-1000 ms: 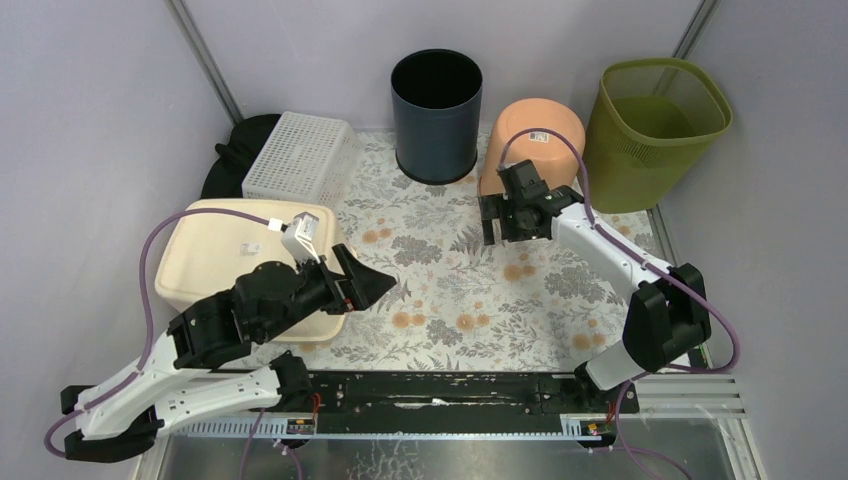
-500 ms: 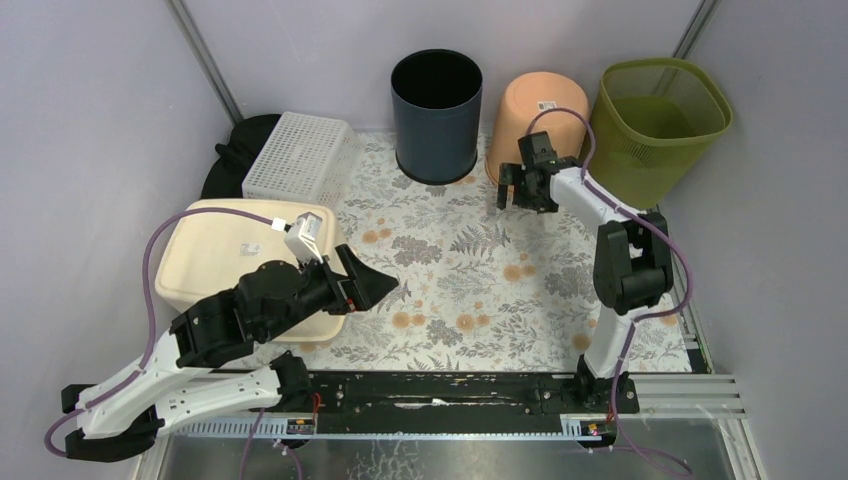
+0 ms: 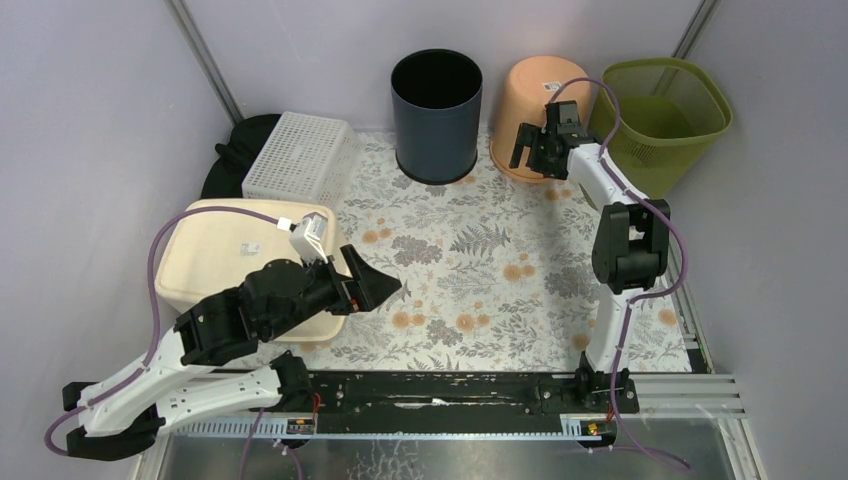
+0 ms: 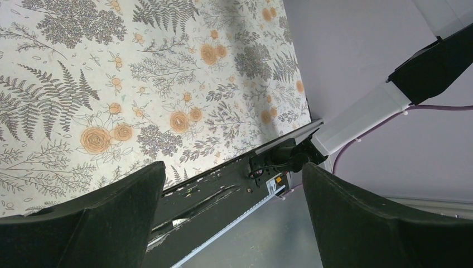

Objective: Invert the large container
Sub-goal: Move the container to the center of the board.

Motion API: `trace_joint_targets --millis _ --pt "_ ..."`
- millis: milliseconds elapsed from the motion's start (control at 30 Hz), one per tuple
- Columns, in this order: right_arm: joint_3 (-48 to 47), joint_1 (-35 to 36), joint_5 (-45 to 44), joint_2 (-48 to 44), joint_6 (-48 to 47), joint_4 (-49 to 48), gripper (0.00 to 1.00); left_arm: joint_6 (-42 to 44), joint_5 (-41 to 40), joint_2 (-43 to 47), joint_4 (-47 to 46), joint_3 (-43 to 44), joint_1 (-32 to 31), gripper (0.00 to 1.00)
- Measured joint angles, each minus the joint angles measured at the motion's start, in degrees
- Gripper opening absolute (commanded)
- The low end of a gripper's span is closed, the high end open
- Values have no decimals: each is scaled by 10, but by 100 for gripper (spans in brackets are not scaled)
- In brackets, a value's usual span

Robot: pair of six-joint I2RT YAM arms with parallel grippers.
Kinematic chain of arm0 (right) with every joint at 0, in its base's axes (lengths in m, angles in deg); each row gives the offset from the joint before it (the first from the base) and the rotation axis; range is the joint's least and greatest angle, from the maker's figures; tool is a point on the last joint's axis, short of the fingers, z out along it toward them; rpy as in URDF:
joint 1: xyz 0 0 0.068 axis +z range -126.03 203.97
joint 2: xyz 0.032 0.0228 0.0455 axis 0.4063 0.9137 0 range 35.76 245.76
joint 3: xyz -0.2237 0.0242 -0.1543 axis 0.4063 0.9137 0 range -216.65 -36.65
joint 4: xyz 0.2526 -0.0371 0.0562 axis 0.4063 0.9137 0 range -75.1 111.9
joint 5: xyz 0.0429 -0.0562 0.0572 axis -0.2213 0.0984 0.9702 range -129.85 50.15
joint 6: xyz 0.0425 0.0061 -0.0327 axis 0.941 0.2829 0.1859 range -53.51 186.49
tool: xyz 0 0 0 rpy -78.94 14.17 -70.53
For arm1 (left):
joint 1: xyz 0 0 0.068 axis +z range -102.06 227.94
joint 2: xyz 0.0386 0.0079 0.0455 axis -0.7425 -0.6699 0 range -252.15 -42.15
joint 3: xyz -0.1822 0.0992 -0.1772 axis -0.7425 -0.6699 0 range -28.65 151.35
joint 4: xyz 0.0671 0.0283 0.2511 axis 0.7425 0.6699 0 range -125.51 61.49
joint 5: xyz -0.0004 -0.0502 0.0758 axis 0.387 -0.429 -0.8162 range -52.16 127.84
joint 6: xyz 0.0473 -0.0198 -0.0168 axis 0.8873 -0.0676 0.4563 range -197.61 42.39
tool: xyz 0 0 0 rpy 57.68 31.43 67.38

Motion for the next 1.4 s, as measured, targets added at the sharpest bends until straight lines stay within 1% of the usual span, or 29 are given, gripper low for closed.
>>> trace_joint_targets --millis 167,333,467,600,667,733,833,900,1033,1233,1400 --pt "28 -1 27 -18 0 -11 99 0 2 -1 0 0 0 100" --pt "73 -1 42 -89 -3 -5 100 0 2 -1 0 0 0 100" --pt "74 -1 57 -157 -8 7 99 0 5 -2 0 0 0 100" --pt "75 -1 44 -235 -14 20 100 0 9 -5 0 -1 0 100" --pt "72 -1 24 -274 -23 25 100 0 10 -5 0 -3 0 100" --pt "50 -1 -1 -296 -37 43 100 0 11 -5 0 -4 0 100" --pt "-18 -1 -51 -289 -65 74 100 2 13 -6 0 -5 0 100" --pt "-80 -3 -89 -263 -84 102 99 4 15 -8 -1 -5 0 100" --pt "-171 -16 -140 -202 -108 139 100 6 25 -17 -2 -5 0 100" --pt "-249 -87 -151 -122 -116 196 100 9 29 -18 -3 -9 0 100" --pt "-277 -151 -120 -101 -111 223 99 11 29 -19 -3 -9 0 100"
